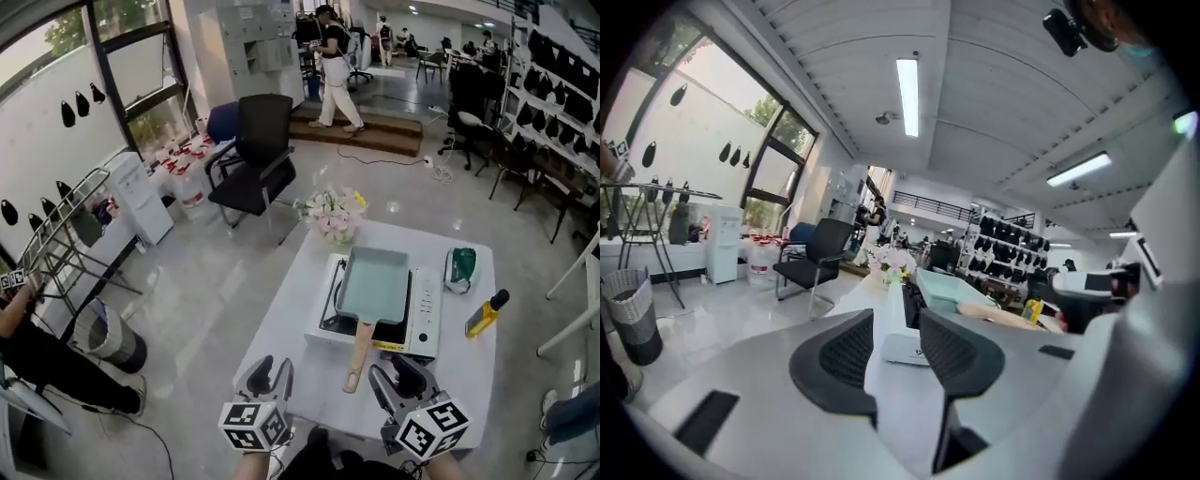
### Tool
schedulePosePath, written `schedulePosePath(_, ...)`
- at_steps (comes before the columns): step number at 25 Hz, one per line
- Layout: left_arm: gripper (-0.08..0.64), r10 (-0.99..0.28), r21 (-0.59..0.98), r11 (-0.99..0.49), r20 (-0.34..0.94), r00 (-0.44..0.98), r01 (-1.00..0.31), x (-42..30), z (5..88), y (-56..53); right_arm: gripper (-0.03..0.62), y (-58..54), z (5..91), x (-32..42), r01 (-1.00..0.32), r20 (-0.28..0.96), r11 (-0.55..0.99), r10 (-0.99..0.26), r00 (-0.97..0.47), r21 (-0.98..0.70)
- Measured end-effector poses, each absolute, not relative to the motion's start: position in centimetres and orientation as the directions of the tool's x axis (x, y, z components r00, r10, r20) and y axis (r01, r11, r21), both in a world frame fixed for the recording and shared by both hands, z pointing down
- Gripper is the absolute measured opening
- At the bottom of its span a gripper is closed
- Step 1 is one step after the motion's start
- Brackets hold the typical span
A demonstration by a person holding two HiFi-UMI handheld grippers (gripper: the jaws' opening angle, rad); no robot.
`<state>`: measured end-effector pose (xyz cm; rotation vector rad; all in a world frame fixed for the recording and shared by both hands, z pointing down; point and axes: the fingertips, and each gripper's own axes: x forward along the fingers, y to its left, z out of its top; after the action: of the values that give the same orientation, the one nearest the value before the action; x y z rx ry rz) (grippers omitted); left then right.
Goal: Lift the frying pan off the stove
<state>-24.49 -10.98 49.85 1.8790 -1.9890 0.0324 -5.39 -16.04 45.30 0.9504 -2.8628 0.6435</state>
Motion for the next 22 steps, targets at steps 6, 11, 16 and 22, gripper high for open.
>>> schedulePosePath(6,0.130,-0.942,0.287,-0.052,0.305,0.143,-0.956,-23.8,50.2,-15.6,0.192,-17.6,45.6,-4.8,-0.676,0.198,0.619,-0.662,-0.723,-0.401)
schedulePosePath(11,0.132,-0.916,0.310,-0.161,0.306,0.258,-0.937,-22.2,50.1,-18.1,0.192,-17.7,45.7,-3.7,-0.716,0.215,0.546,-0.709,-0.672,-0.435)
schedulePosePath(16,0.141,-0.886,0.342,-0.240,0.305,0.349,-0.909,-20.5,49.8,-19.8,0.192,-17.5,46.0,-3.3,-0.722,0.227,0.487,-0.729,-0.646,-0.491)
schedulePosePath(22,0.169,-0.820,0.479,-0.304,0.309,0.482,-0.823,-19.0,50.3,-21.1,0.193,-17.2,47.1,-4.0,-0.721,0.240,0.442,-0.738,-0.631,-0.534)
